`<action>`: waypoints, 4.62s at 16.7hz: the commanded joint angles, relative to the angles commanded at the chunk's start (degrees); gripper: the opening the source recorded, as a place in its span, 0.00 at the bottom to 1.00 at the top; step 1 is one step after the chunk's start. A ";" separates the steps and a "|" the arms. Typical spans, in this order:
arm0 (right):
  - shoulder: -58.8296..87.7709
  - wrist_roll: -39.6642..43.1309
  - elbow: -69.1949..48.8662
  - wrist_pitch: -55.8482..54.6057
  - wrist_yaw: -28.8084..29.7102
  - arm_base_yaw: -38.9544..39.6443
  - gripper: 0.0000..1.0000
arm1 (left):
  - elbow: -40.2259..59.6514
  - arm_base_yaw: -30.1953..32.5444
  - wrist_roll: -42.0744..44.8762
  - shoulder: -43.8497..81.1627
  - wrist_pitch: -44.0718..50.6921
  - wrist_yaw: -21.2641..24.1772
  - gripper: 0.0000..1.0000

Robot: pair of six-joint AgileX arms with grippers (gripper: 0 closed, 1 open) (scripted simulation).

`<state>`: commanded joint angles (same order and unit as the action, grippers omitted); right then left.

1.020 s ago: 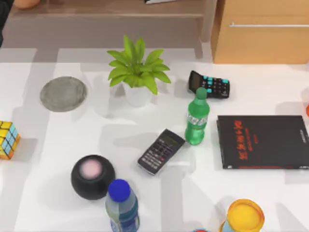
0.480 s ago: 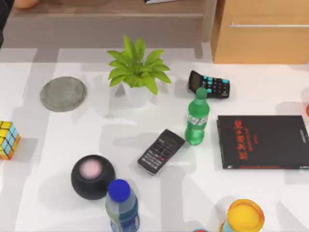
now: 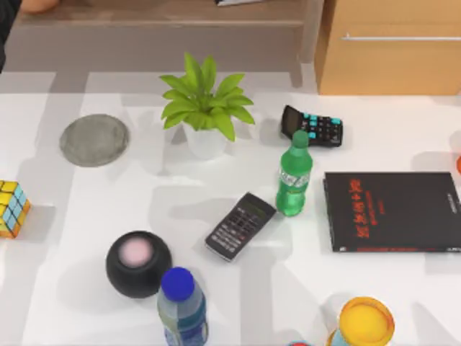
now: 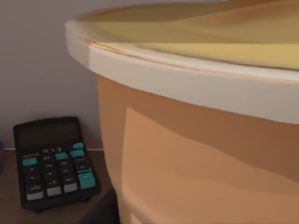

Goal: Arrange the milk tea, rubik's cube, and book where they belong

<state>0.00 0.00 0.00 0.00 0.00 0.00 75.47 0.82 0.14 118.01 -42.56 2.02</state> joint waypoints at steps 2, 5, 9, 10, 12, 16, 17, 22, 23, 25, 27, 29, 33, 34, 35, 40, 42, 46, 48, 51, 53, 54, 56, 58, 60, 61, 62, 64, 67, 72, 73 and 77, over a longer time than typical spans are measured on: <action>0.00 0.00 0.00 0.00 0.00 0.00 1.00 | -0.02 -0.16 0.10 -0.11 0.00 -0.02 0.00; 0.00 0.00 0.00 0.00 0.00 0.00 1.00 | -2.31 -0.20 0.11 -2.31 -0.50 0.00 0.00; 0.00 0.00 0.00 0.00 0.00 0.00 1.00 | -12.56 -0.42 0.16 -10.02 -2.27 0.02 0.00; 0.00 0.00 0.00 0.00 0.00 0.00 1.00 | -15.34 -0.46 0.17 -12.01 -2.78 0.05 0.00; 0.00 0.00 0.00 0.00 0.00 0.00 1.00 | -19.11 -0.51 0.18 -15.24 -3.66 0.09 0.00; 0.00 0.00 0.00 0.00 0.00 0.00 1.00 | -20.45 -0.54 0.18 -16.49 -4.04 0.12 0.00; 0.00 0.00 0.00 0.00 0.00 0.00 1.00 | -20.27 -0.31 0.28 -16.19 -3.91 0.09 0.00; 0.00 0.00 0.00 0.00 0.00 0.00 1.00 | -24.46 3.77 -0.50 -17.16 -9.50 -3.40 0.00; 0.00 0.00 0.00 0.00 0.00 0.00 1.00 | -25.88 4.86 -0.58 -17.26 -11.45 -4.23 0.00; 0.00 0.00 0.00 0.00 0.00 0.00 1.00 | -27.96 6.22 -0.60 -17.13 -14.63 -5.64 0.00; 0.00 0.00 0.00 0.00 0.00 0.00 1.00 | -29.70 7.15 -0.45 -16.39 -18.03 -6.85 0.00; 0.00 0.00 0.00 0.00 0.00 0.00 1.00 | -31.05 7.72 -0.28 -15.03 -21.40 -7.80 0.00; 0.00 0.00 0.00 0.00 0.00 0.00 1.00 | -33.03 8.50 -0.22 -10.92 -27.45 -8.92 0.00; 0.00 0.00 0.00 0.00 0.00 0.00 1.00 | -33.45 8.64 -0.15 -9.73 -28.77 -9.16 0.00; 0.00 0.00 0.00 0.00 0.00 0.00 1.00 | -33.86 8.83 -0.07 -8.57 -30.02 -9.38 0.00; 0.00 0.00 0.00 0.00 0.00 0.00 1.00 | -36.35 10.68 0.24 -1.70 -35.43 -11.13 0.00; 0.00 0.00 0.00 0.00 0.00 0.00 1.00 | -36.61 10.93 0.27 -1.32 -35.73 -11.38 0.00; 0.00 0.00 0.00 0.00 0.00 0.00 1.00 | -36.42 10.64 0.35 -1.32 -35.70 -11.31 0.00; 0.00 0.00 0.00 0.00 0.00 0.00 1.00 | -36.38 10.72 0.33 -0.06 -36.89 -11.29 0.00; 0.00 0.00 0.00 0.00 0.00 0.00 1.00 | -36.35 10.84 0.28 3.01 -39.84 -11.31 0.00; 0.00 0.00 0.00 0.00 0.00 0.00 1.00 | -36.33 10.90 0.24 4.93 -41.79 -11.32 0.00; 0.00 0.00 0.00 0.00 0.00 0.00 1.00 | -36.32 10.93 0.22 5.63 -42.53 -11.31 0.00; 0.00 0.00 0.00 0.00 0.00 0.00 1.00 | -36.38 10.95 0.21 6.26 -43.07 -11.30 0.00; 0.00 0.00 0.00 0.00 0.00 0.00 1.00 | -36.38 10.95 0.21 6.26 -43.07 -11.30 0.00; 0.00 0.00 0.00 0.00 0.00 0.00 1.00 | -36.38 10.95 0.21 6.26 -43.07 -11.30 0.08; 0.00 0.00 0.00 0.00 0.00 0.00 1.00 | -36.38 10.95 0.21 6.26 -43.07 -11.30 0.15; 0.00 0.00 0.00 0.00 0.00 0.00 1.00 | -36.38 10.95 0.21 6.26 -43.07 -11.30 0.23; 0.00 0.00 0.00 0.00 0.00 0.00 1.00 | -36.38 10.95 0.21 6.26 -43.07 -11.30 0.38; 0.00 0.00 0.00 0.00 0.00 0.00 1.00 | -36.38 10.95 0.21 6.26 -43.07 -11.30 0.60; 0.00 0.00 0.00 0.00 0.00 0.00 1.00 | -36.38 10.95 0.21 6.26 -43.07 -11.30 0.98; 0.00 0.00 0.00 0.00 0.00 0.00 1.00 | -36.38 10.95 0.21 6.26 -43.07 -11.30 1.00; 0.00 0.00 0.00 0.00 0.00 0.00 1.00 | -36.38 10.95 0.21 6.26 -43.07 -11.30 1.00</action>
<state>0.00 0.00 0.00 0.00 0.00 0.00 39.09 11.77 0.34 124.27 -85.63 -9.28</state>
